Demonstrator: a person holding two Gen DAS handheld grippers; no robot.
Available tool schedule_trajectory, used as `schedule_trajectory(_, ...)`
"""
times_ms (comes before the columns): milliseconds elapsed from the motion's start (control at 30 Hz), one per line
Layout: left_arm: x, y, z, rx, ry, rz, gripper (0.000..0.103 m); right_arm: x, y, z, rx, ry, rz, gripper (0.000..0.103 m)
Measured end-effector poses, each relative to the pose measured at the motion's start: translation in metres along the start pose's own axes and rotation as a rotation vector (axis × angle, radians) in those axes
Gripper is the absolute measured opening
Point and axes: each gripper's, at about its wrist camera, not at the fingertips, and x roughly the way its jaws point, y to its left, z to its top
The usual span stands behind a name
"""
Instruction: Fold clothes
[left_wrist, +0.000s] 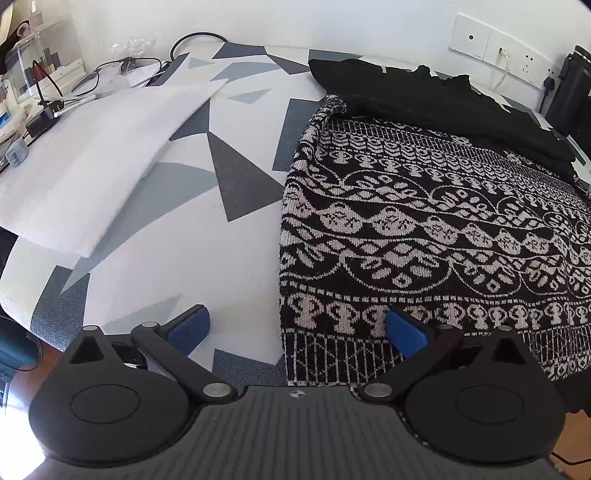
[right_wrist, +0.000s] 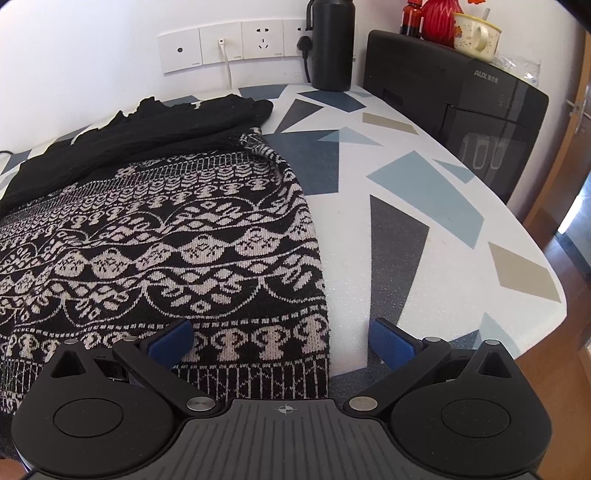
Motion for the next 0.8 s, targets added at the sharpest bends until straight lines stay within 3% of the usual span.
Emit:
schedule_trajectory(100, -0.001, 0.002, -0.002, 0.017, 0.0, -0.013, 0.103, -0.001, 0.0, -0.004, -0.007, -0.021, 0.002, 0.102)
schedule_trajectory(533, -0.016, 0.012, -0.02, 0.098, 0.038, -0.086, 0.103, -0.016, -0.016, -0.011, -0.055, 0.032, 0.057, 0.102)
schedule_trajectory(667, -0.019, 0.008, -0.026, 0.133, 0.024, -0.095, 0.102, -0.024, -0.023, -0.023, -0.112, 0.002, 0.068, 0.093)
schedule_trajectory(800, -0.018, -0.001, -0.021, 0.152, 0.003, -0.101, 0.091, -0.028, -0.022, -0.022, -0.127, -0.003, 0.085, 0.081)
